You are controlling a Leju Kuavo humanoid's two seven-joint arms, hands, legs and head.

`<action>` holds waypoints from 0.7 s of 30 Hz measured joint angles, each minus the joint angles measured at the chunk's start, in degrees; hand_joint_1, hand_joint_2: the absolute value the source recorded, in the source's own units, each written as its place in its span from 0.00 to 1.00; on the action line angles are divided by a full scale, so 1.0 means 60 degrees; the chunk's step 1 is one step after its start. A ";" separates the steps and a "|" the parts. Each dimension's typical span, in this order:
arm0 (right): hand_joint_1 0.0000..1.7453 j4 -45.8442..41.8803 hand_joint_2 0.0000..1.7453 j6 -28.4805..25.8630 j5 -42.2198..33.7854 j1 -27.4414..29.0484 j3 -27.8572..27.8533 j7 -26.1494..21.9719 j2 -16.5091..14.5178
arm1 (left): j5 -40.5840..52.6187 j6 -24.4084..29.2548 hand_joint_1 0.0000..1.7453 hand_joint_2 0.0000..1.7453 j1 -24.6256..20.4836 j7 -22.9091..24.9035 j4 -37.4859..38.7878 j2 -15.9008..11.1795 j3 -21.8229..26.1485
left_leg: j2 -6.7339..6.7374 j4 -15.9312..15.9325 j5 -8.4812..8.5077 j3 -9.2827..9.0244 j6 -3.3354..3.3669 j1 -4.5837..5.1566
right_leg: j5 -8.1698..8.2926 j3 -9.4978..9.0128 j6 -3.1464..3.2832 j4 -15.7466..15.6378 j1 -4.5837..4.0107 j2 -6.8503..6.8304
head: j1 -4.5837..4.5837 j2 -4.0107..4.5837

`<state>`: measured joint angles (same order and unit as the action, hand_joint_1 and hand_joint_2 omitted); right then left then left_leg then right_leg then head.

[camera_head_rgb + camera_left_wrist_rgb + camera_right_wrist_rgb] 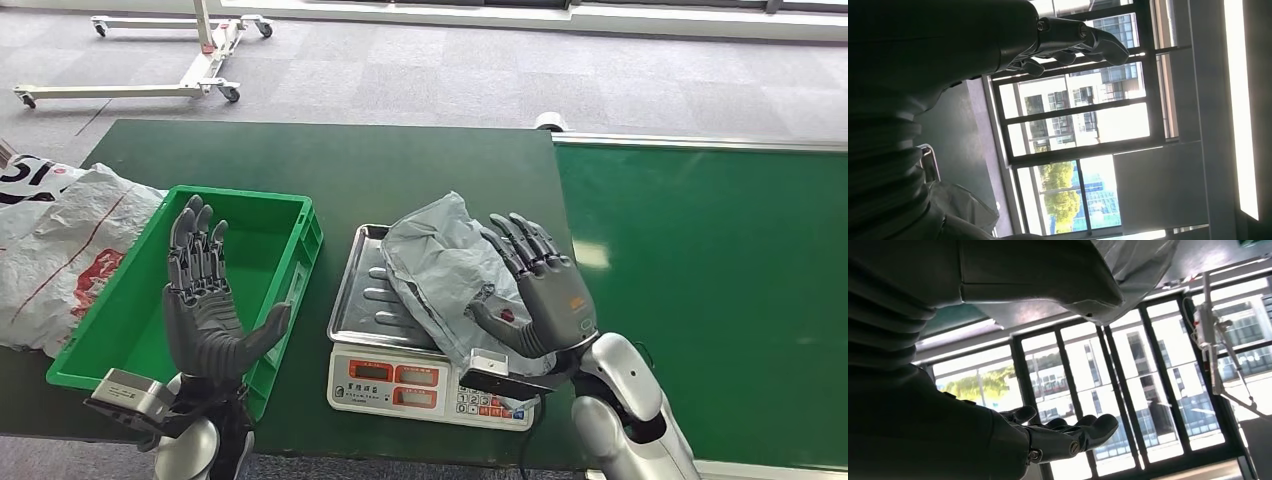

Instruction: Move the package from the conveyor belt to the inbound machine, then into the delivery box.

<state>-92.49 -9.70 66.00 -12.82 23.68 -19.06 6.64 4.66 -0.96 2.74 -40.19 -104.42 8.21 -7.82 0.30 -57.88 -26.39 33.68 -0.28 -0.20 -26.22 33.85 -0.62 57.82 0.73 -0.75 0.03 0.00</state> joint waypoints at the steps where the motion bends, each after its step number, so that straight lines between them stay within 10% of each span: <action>1: 0.00 0.0019 0.00 0.0153 -0.0567 0.0000 -0.0013 -0.0186 0.0007 | 0.0000 0.0000 0.00 1.00 -0.0003 0.0000 0.0003 -0.0004 0.0000 | 0.0000 0.0000 0.0000 0.0000 0.0000 0.0000 | 0.0000 0.0000 0.0000 0.0000 0.0000 0.0000 | 0.0001 0.0000; 3: 0.00 0.0039 0.00 0.0252 -0.1840 -0.0005 -0.0116 -0.0678 0.0005 | 0.0011 0.0003 0.00 1.00 -0.0011 0.0001 0.0013 -0.0011 0.0000 | 0.0000 0.0000 0.0001 -0.0003 -0.0001 0.0000 | 0.0001 0.0000 0.0000 0.0000 0.0000 0.0000 | 0.0000 0.0000; 7: 0.00 -0.0408 1.00 -0.0910 -0.4117 0.0165 -0.0711 -0.2169 -0.0145 | 0.0363 0.0174 0.00 1.00 -0.0051 0.0003 0.0140 -0.0019 -0.0044 | -0.0002 -0.0003 0.0002 -0.0006 -0.0001 0.0000 | 0.0001 0.0002 0.0000 0.0000 0.0000 -0.0001 | 0.0000 0.0000; 13: 0.00 -0.2694 1.00 -0.4821 -0.2813 0.0751 -0.2219 -0.3450 -0.1031 | 0.1528 0.0293 0.00 1.00 -0.0376 0.0005 0.0972 -0.0018 -0.0473 | 0.0001 -0.0004 -0.0006 -0.0001 -0.0001 0.0008 | 0.0000 0.0012 -0.0001 0.0000 0.0010 0.0004 | 0.0001 0.0000; 21: 0.00 -0.6182 1.00 -0.5061 -0.0991 0.0616 -0.3555 -0.3480 -0.2521 | 0.3136 0.0250 0.00 1.00 -0.1093 0.0253 0.2808 0.0169 -0.1239 | 0.0012 -0.0003 -0.0006 -0.0007 -0.0002 0.0008 | 0.0000 0.0007 -0.0001 0.0000 0.0011 0.0010 | 0.0000 0.0000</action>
<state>-129.58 -40.06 60.05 -9.13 2.34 -39.94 -8.48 23.47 0.54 -3.81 -38.68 -87.57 9.23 -15.26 0.37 -57.89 -26.42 33.64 -0.29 -0.15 -26.21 33.89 -0.62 57.82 0.79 -0.69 0.03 0.00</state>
